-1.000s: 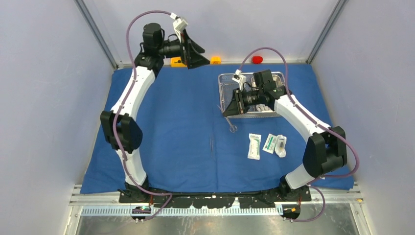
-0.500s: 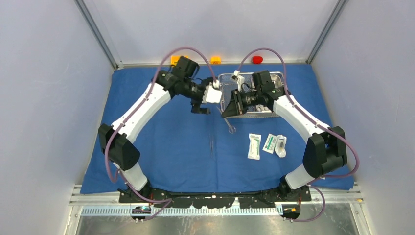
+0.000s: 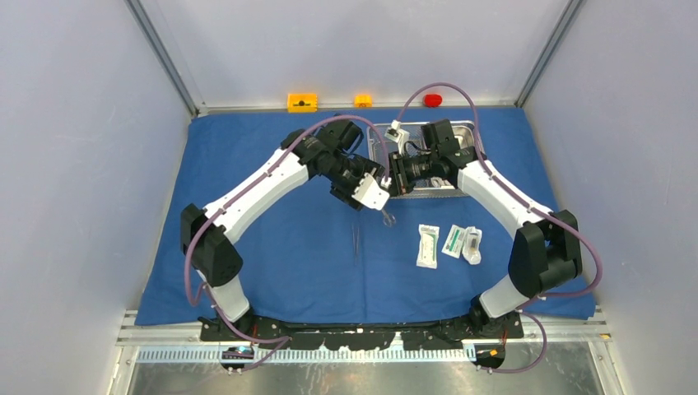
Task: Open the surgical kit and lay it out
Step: Place the medical item in the surgical kit.
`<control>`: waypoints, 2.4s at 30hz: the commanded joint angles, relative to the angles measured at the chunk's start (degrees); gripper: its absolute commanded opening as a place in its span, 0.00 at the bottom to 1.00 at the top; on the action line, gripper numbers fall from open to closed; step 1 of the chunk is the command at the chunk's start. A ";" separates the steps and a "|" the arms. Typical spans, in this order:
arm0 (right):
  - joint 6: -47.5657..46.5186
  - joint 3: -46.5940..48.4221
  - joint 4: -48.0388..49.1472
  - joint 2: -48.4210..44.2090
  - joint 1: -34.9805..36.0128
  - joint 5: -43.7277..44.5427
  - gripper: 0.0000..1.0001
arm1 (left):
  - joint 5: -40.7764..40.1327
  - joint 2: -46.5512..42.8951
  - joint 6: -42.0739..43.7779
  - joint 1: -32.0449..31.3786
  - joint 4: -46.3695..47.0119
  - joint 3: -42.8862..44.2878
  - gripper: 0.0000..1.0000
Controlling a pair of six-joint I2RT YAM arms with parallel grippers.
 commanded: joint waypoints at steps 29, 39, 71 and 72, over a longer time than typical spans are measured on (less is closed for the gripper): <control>0.11 0.74 1.73 1.38 0.32 -1.53 0.00 | -9.05 2.17 -0.70 -3.53 7.27 -3.44 0.02; -2.35 0.24 0.50 -2.43 -0.36 1.69 0.35 | -13.65 -0.25 -0.22 -3.65 2.41 -5.13 0.00; -20.47 3.83 -12.44 -11.97 -2.11 4.74 0.65 | 14.97 3.54 -36.30 8.76 -15.89 4.52 0.00; -20.76 3.98 -12.56 -11.95 -1.61 5.14 0.65 | 15.33 3.72 -36.55 8.78 -15.94 4.57 0.00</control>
